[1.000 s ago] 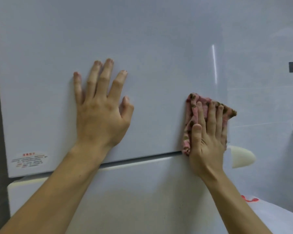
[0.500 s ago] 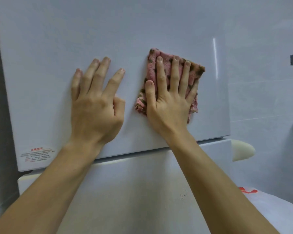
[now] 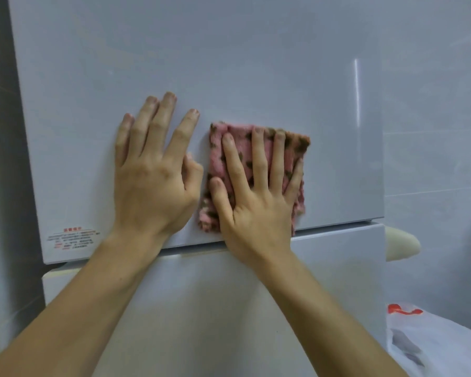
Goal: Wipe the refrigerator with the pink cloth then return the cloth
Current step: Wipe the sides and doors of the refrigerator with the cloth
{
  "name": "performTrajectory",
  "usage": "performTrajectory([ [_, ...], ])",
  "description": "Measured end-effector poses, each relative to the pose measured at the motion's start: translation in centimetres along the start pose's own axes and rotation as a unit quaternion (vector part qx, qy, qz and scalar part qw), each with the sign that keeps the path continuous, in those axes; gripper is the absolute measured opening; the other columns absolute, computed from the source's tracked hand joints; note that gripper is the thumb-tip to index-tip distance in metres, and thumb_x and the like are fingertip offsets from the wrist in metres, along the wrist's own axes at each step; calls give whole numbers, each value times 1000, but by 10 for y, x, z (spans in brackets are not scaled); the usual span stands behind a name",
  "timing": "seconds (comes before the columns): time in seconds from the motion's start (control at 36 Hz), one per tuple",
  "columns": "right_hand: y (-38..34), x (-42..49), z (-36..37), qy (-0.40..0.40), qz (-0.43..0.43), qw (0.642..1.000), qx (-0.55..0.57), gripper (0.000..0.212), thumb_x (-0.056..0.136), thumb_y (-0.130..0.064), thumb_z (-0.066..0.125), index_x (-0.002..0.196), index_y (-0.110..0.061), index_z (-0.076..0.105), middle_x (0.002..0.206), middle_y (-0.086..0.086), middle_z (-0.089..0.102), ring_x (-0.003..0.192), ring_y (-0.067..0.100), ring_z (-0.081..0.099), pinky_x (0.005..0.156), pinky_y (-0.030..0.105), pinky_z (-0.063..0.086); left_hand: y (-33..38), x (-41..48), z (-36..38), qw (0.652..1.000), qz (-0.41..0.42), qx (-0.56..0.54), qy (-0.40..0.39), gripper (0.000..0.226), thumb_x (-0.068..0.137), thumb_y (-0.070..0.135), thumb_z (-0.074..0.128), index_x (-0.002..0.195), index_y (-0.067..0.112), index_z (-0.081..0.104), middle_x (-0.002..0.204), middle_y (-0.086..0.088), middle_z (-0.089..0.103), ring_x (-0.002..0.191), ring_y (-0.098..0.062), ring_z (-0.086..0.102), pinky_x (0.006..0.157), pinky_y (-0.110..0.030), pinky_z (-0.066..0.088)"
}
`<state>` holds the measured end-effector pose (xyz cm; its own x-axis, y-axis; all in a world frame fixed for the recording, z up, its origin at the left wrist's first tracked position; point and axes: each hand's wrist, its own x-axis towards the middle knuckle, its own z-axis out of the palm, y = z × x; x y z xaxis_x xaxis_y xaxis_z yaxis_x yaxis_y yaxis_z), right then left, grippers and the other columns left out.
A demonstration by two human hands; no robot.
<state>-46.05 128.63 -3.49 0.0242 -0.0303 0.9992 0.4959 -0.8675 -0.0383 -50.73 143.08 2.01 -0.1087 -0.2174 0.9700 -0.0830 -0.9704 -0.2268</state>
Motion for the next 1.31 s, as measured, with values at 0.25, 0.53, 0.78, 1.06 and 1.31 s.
performTrajectory([
  [0.25,-26,82,7,1,6,1000,-4,60,107,-56,25,165,-38,26,176,3,16,163,32,7,127,65,4,-44,-6,-24,999,-25,21,-9,60,97,9,45,156,16,49,166,-13,40,155,-35,34,129,-51,18],
  [0.53,-50,-25,7,-33,-34,999,9,57,113,-51,32,166,-30,28,175,10,16,162,38,7,125,69,12,-72,-29,-37,999,-37,20,-5,54,103,12,45,156,14,48,167,-14,38,156,-33,32,130,-50,21],
  [0.78,-74,0,17,-13,-37,999,-8,60,109,-55,36,165,-32,32,174,9,22,161,39,13,123,73,11,-86,-38,-39,999,-42,18,-1,53,103,23,50,155,15,50,166,-14,39,156,-33,32,127,-54,27],
  [1.06,-104,68,27,11,-25,1000,-7,60,110,-56,25,166,-36,24,176,4,16,162,36,10,125,69,8,-108,-45,-51,999,-42,8,-10,56,101,31,52,156,16,50,166,-13,39,156,-32,32,123,-55,33],
  [1.31,-129,-21,24,-31,-54,998,4,59,111,-52,32,165,-29,30,174,11,18,161,42,10,123,73,13,-169,-63,-73,991,-75,106,17,56,101,45,48,150,20,55,162,-6,46,154,-30,34,127,-61,11],
])
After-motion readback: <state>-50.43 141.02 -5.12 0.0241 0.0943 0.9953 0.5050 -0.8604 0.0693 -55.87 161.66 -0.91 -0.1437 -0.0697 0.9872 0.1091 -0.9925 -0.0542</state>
